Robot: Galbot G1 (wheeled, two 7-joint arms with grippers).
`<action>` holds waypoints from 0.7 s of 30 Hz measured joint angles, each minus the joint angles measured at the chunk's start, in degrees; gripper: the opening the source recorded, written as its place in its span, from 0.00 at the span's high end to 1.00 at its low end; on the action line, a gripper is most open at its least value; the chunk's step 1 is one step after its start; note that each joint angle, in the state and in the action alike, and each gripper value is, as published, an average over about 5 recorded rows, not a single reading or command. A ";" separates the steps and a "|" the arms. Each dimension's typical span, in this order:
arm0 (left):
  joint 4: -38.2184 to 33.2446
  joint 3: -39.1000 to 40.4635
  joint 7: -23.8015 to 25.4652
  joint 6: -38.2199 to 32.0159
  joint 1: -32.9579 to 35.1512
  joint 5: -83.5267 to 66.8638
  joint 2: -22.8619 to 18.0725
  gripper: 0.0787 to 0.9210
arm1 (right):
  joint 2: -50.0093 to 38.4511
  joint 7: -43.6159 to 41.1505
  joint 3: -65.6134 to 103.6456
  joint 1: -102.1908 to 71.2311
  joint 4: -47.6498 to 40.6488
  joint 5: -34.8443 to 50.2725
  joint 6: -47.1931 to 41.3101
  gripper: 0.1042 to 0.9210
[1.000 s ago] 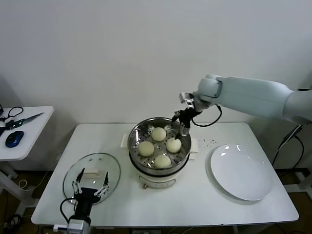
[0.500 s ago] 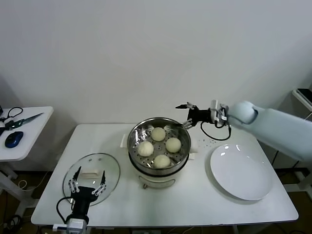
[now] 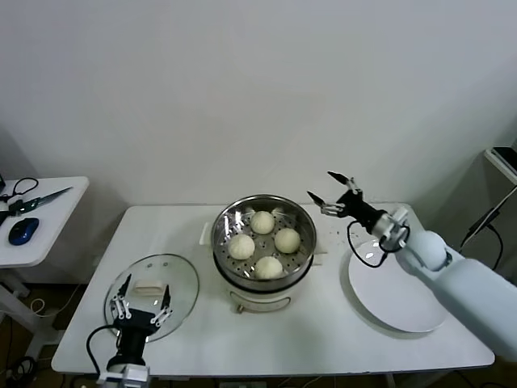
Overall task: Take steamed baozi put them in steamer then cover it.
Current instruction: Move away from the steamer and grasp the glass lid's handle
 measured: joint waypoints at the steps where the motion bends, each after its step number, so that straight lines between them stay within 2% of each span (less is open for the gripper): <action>1: 0.15 -0.01 -0.14 0.04 -0.14 2.03 0.11 0.12 | 0.48 0.56 2.73 -2.78 0.49 -0.51 0.02 0.12; 11: 3.46 -0.87 -0.09 -0.22 -1.67 26.35 0.10 0.12 | 6.93 4.09 24.87 -24.42 3.82 -4.84 -2.58 0.12; 21: 12.15 -1.72 -0.81 -2.25 -7.42 47.99 -0.37 0.12 | 11.01 5.48 36.34 -34.36 3.79 -7.98 -5.02 0.12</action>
